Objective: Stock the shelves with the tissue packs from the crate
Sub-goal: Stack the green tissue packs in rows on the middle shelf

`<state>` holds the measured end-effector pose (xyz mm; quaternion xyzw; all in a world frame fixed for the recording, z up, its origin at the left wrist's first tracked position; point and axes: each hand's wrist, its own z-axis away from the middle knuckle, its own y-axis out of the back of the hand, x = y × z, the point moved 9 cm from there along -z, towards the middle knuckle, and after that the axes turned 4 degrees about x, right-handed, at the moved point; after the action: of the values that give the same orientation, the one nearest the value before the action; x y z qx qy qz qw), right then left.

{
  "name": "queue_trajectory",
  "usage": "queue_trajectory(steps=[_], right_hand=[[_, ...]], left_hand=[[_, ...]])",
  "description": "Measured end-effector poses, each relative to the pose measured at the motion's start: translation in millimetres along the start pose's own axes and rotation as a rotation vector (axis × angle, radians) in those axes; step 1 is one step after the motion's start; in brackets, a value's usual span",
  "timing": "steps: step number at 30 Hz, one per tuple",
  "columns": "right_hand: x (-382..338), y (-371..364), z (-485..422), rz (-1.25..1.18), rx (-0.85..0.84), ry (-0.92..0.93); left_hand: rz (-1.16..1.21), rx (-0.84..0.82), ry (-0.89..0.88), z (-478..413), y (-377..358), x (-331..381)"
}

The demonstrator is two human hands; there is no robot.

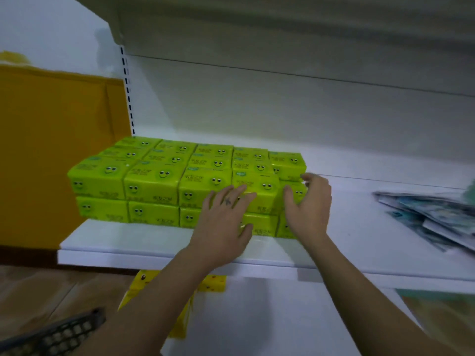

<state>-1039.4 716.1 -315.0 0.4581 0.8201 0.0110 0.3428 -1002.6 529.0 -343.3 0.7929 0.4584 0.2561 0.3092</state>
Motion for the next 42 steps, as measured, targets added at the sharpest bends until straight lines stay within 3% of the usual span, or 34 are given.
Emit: queue_trajectory(steps=[3, 7, 13, 30, 42], right_hand=[[-12.4, -0.3, 42.8, 0.042, -0.039, 0.14], [-1.7, -29.1, 81.8, 0.235, -0.249, 0.346], [-2.7, -46.2, 100.8, 0.373, -0.348, 0.474], [-6.8, -53.4, 104.2, 0.508, -0.47, 0.39], [-1.0, -48.3, 102.3, 0.453, -0.414, 0.346]], left_hand=[[0.037, 0.03, 0.054, 32.3, 0.1, -5.9], [0.031, -0.218, 0.091, 60.9, -42.9, -20.8], [0.097, -0.186, 0.161, 68.8, -50.2, -39.4], [0.208, -0.286, 0.254, 66.5, -55.2, -46.3], [0.017, -0.242, 0.22, 66.4, -59.1, -37.7]])
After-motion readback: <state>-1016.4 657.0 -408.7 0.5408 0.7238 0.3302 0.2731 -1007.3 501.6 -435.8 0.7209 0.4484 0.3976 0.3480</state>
